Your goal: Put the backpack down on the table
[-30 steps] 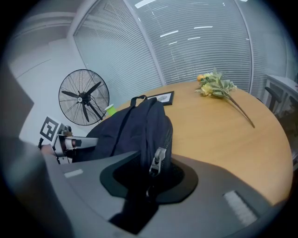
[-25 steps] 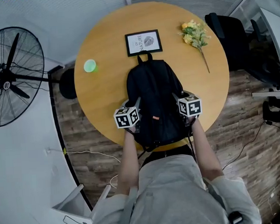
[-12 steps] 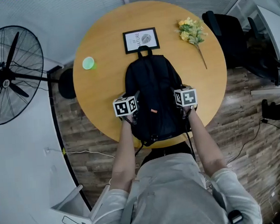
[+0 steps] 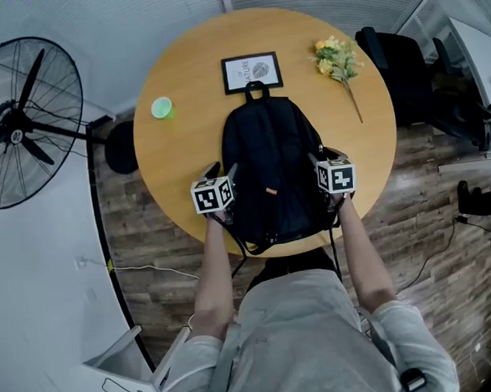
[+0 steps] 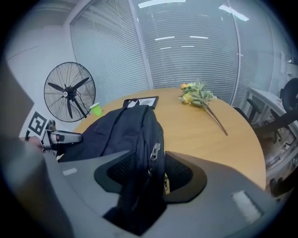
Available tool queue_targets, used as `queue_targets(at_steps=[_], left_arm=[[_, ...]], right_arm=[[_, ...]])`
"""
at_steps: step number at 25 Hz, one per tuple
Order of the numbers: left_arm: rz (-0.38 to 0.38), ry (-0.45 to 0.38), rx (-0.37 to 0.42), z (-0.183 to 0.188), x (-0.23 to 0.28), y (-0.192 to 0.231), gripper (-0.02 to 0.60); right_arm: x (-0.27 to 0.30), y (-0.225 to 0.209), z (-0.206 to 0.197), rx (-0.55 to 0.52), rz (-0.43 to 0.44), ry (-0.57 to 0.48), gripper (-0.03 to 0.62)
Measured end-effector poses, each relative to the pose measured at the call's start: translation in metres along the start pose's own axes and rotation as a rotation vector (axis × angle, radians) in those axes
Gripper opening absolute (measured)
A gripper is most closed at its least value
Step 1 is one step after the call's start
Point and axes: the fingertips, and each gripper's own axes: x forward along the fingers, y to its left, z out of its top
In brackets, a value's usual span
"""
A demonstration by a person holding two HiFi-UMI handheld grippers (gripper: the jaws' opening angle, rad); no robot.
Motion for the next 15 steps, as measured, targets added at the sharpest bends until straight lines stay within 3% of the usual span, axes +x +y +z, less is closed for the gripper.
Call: queue_targets(at_steps=[8, 15], left_arm=[[0.000, -0.068, 0.020, 0.000, -0.041, -0.004, 0.241], [-0.023, -0.120, 0.054, 0.002, -0.067, -0.034, 0.241]], right_arm=[[-0.038, 0.004, 0.011, -0.001, -0.004, -0.092, 0.192], [-0.061, 0.021, 0.011, -0.015, 0.031, -0.130, 0.192]])
